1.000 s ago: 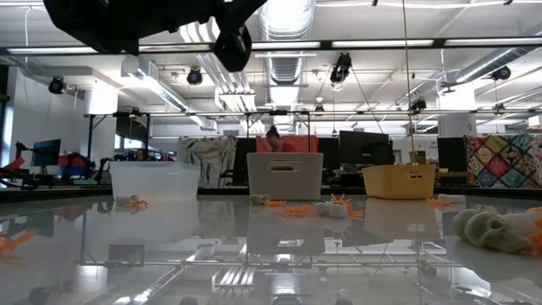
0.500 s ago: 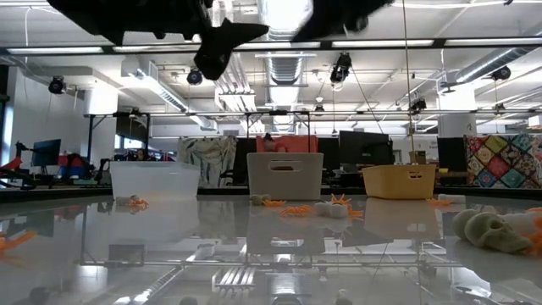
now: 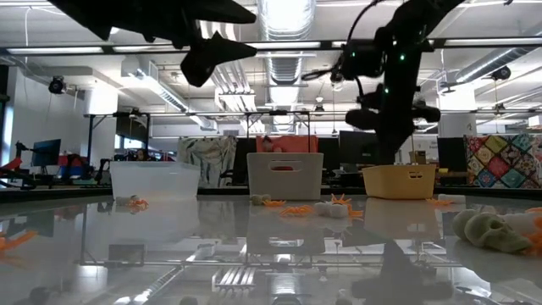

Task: Sort Halloween decoration
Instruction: Put the cream white skull toy into the yellow bin, then put the orange spider toy into the transparent white bin

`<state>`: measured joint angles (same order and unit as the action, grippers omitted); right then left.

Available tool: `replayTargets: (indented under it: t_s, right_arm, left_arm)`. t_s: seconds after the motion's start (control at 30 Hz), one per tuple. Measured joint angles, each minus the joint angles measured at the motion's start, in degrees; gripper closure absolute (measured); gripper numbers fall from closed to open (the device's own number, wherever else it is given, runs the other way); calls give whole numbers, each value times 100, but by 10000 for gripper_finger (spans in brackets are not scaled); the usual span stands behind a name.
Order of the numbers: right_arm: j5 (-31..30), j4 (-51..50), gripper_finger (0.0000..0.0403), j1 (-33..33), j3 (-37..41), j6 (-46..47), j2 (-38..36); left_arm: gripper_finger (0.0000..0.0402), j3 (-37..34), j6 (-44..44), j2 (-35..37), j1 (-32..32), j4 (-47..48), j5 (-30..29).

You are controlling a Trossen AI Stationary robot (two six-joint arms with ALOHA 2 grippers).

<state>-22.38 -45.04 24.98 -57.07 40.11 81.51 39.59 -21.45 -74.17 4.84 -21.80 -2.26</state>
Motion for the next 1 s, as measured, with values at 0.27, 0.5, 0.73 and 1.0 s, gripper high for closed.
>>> replayTargets:
  t_s: [0.27,0.5,0.73,1.0]
  right_arm:
    - [12,104,326,128,12,-23,132]
    - [-10,103,271,119,12,-23,132]
    - [412,75,247,-6,-53,-43,-13]
    - [1147,88,256,-967,-413,-386,-330]
  left_arm:
    - [177,0,0,-138,0,-1,-20]
    - [177,0,42,-138,-1,-7,-22]
    - [177,0,42,-155,-2,-1,-24]
    - [177,0,149,-155,-1,-2,-29]
